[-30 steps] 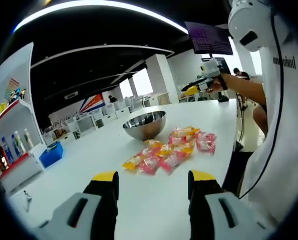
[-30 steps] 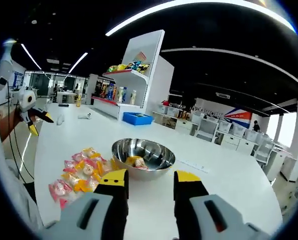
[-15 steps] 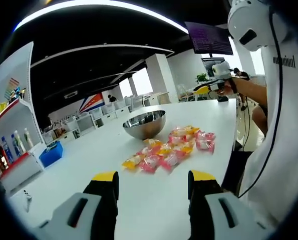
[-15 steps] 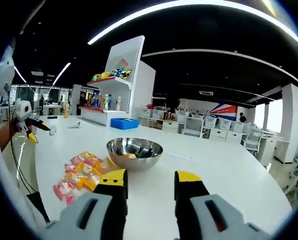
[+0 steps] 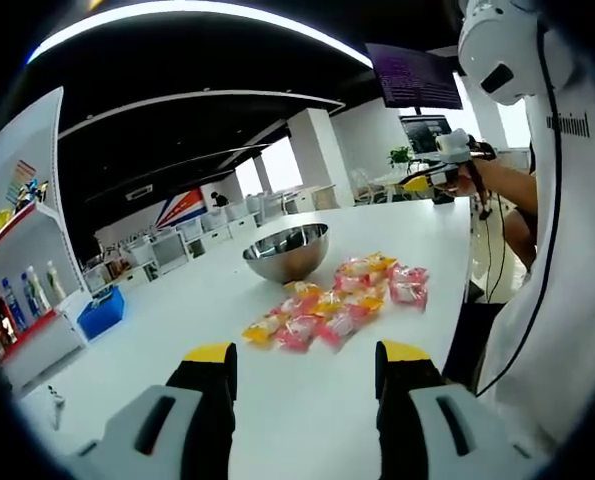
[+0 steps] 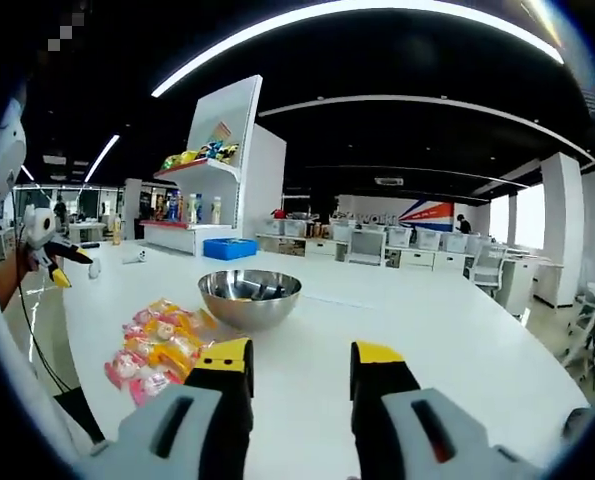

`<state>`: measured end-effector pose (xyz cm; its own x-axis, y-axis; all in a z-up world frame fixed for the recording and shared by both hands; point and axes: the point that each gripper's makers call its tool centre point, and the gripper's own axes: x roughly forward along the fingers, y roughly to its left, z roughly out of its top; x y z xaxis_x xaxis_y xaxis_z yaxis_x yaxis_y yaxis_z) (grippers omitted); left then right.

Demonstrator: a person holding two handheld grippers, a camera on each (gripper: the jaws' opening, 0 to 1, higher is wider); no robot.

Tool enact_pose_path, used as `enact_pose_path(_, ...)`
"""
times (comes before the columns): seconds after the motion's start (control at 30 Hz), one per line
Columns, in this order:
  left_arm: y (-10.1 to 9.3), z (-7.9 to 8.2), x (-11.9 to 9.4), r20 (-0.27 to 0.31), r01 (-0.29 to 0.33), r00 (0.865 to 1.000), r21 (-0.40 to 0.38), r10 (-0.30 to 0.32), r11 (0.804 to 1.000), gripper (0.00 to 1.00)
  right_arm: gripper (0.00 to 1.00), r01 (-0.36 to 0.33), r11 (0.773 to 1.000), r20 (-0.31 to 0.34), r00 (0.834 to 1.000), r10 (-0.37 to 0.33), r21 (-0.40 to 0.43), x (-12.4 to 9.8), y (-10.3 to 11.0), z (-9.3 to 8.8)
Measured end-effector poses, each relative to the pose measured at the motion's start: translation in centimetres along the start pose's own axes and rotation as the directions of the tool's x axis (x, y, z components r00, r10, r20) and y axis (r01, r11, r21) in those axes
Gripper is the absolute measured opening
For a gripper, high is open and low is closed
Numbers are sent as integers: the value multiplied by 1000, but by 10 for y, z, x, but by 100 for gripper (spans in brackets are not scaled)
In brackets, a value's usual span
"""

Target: Pick up the marshmallows scattered on the table and place them into the bowl on the table

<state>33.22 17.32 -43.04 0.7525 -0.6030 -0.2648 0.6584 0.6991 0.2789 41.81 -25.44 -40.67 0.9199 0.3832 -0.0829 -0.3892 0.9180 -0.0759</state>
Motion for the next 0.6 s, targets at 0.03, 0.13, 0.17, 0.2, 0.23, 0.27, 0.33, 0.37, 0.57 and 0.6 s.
enact_pose_path(0.03,0,0,0,0,1,1000,1,-1,1000,56,38,1,1000,0,1000,-1,3,-1,-1,0)
enact_pose_path(0.13,-1,2,0,0,3,1000,4,-3,1000,56,38,3,1000,3,1000,-3,6,-3,-1,0)
enact_pose_path(0.17,-1,2,1,1,3,1000,4,-3,1000,56,38,5,1000,4,1000,-5,6,-4,-2,0)
enact_pose_path(0.2,-2,3,1,2,3,1000,4,-3,1000,56,38,7,1000,5,1000,-7,6,-5,-2,1)
enact_pose_path(0.23,-2,3,1,2,2,1000,5,-2,1000,56,38,8,1000,6,1000,-8,5,-6,-2,1)
enact_pose_path(0.27,-2,3,1,2,1,1000,4,-1,1000,56,38,9,1000,8,1000,-9,5,-6,-3,2)
enact_pose_path(0.33,-2,3,1,4,-1,1000,6,1,1000,56,38,10,1000,14,1000,-10,5,-7,-3,4)
enact_pose_path(0.37,-2,3,1,6,-1,1000,7,1,1000,56,39,12,1000,16,1000,-12,3,-7,-3,4)
enact_pose_path(0.57,-2,3,1,15,1,1000,6,-1,1000,56,39,25,1000,20,999,-25,0,-13,-8,6)
enact_pose_path(0.6,-3,4,2,17,5,1000,7,-5,1000,56,39,29,1000,20,999,-29,-3,-15,-8,7)
